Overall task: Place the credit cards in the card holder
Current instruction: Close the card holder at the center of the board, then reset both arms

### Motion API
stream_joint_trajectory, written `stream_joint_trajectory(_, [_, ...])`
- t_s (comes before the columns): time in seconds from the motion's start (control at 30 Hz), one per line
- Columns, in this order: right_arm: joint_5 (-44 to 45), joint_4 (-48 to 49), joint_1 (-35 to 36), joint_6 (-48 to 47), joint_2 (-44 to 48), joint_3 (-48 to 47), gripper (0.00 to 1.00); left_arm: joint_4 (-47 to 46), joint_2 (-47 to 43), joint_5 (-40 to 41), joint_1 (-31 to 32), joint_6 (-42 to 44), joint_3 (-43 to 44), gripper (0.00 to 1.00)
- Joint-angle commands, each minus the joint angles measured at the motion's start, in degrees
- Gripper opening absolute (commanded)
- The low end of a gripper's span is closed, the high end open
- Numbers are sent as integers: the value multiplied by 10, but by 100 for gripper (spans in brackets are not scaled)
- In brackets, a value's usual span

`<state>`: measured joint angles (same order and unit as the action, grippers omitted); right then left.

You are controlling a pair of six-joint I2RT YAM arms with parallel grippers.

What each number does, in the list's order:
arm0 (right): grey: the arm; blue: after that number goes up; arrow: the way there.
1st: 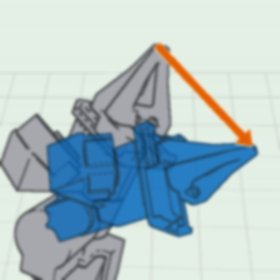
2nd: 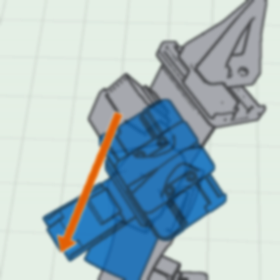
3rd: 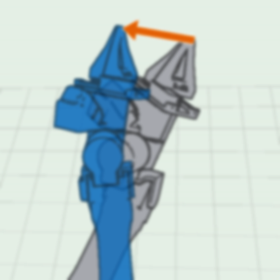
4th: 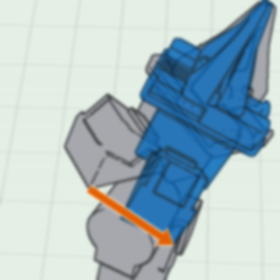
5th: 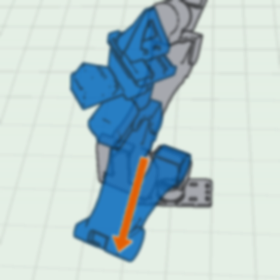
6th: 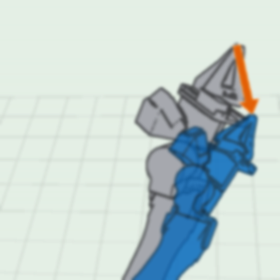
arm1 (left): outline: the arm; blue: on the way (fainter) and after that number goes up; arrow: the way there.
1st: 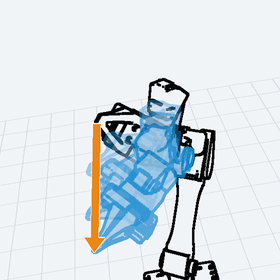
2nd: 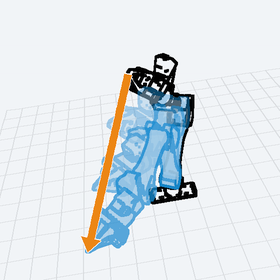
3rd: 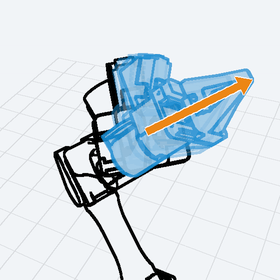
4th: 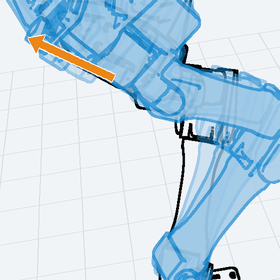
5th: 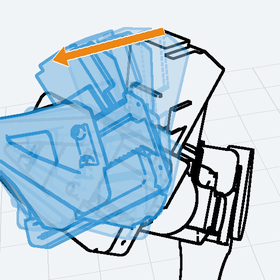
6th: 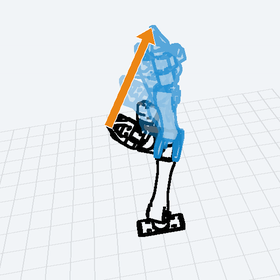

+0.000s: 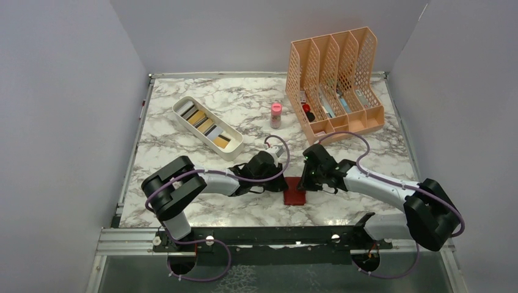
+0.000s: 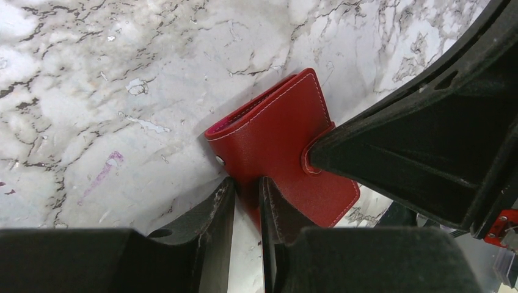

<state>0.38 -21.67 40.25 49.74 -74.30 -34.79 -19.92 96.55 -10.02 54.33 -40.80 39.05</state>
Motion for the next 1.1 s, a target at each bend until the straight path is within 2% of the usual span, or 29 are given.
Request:
stream_joint_trajectory(0.0, [88,-54,7,5,-69,30,10,11,-17,-21,7,-1,-23,23])
stream_joint_trajectory(0.1, [83,-55,7,5,-57,13,11,14,-49,-4,1,1,-28,26])
stream_joint_trajectory(0.2, [87,-74,7,0,-14,-9,17,44,-97,26,-5,12,-22,32])
stream_joint_trajectory(0.47, [110,-123,7,-49,176,-69,34,232,-249,131,-6,89,70,51])
stream_joint_trajectory(0.53, [102,-117,7,-70,215,-86,44,263,-286,138,-6,105,100,56])
stream_joint_trajectory(0.57, [104,-119,7,-72,232,-97,52,290,-304,142,-6,110,114,63])
stream_joint_trajectory(0.6, [108,-124,7,-76,245,-110,59,307,-320,145,-6,115,129,93])
stream_joint_trajectory(0.63, [111,-129,7,-80,255,-123,65,320,-342,148,-7,124,142,98])
stream_joint_trajectory(0.77, [141,-165,7,-88,284,-175,83,342,-411,169,-6,127,158,99])
stream_joint_trajectory(0.83, [146,-180,7,-93,297,-193,99,340,-439,164,-6,135,155,99])
stream_joint_trajectory(1.07, [144,-175,7,-117,353,-190,100,371,-499,186,-6,169,185,99])
